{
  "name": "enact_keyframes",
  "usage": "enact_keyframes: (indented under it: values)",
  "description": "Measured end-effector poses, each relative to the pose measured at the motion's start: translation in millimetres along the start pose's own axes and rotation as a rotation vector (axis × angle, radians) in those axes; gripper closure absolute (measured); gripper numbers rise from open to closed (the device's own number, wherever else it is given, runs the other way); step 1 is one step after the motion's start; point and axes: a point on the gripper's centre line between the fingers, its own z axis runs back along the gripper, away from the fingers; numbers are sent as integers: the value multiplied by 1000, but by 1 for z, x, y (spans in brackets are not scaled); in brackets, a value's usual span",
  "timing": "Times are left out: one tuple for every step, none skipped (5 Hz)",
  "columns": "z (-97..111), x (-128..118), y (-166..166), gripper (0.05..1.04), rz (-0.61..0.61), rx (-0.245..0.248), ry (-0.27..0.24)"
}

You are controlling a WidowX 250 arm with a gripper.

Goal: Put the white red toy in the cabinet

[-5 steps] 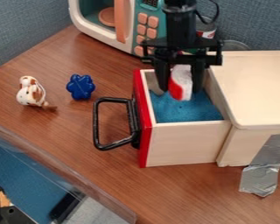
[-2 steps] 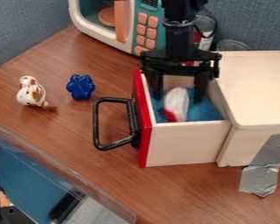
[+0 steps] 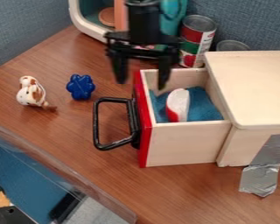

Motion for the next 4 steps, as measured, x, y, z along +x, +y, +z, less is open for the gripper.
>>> enact_keyframes:
  values:
    - [0,-10,28,83,-45,34,33]
    - [0,-30,59,83,-106,45,26]
    - [14,-47,80,83,-176,40,-19]
    - [36,-66,104,83,-201,54,-114]
